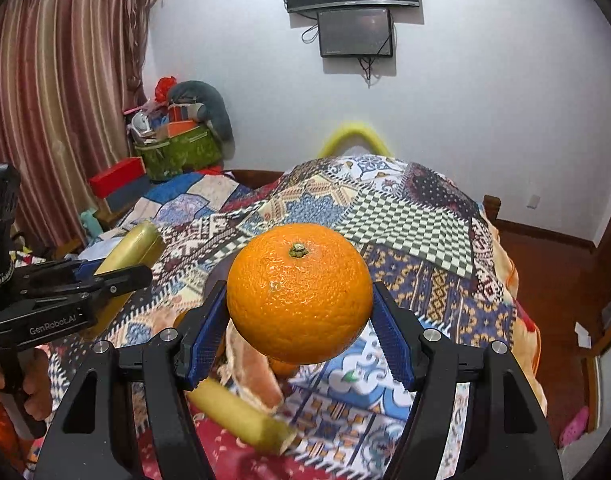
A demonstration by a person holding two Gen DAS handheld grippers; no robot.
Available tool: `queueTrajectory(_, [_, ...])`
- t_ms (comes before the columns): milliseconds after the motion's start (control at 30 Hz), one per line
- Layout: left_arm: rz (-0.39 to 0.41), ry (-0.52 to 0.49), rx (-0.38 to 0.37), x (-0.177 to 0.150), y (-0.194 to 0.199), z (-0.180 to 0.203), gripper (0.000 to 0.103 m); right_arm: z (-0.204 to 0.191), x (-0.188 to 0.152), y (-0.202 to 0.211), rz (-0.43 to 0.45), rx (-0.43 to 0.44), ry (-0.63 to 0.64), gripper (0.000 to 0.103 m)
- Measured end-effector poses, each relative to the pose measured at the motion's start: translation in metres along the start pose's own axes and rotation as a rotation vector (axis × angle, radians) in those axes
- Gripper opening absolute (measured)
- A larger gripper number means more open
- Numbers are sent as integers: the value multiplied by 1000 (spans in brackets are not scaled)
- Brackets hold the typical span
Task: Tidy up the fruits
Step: 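Lift and carry the yellow cylinder and orange toward the dark plate with both tools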
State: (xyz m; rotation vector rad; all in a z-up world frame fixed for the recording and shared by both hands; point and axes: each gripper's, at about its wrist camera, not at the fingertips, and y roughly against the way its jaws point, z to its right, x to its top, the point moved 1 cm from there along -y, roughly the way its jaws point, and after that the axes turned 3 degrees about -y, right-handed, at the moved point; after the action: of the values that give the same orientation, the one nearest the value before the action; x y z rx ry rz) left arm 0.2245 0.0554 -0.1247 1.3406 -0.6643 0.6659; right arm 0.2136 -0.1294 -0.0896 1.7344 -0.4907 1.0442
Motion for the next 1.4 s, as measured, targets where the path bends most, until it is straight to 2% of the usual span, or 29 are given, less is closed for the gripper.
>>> queueTrajectory(433, [4,-3,11,26,-41,-9,38,13,26,-32,25,-7,-13,66])
queueTrajectory(667, [-17,-3,19,34,-69,-18,38,15,32,-57,13,-12,26,66])
queueTrajectory(1033, [-86,-10,38,38,-117,-38,38,16,24,-118,-118,0,90,66])
queueTrajectory(1400, [-167,-16,17,41,-157,-45,38,15,23,-156,-214,44,95,66])
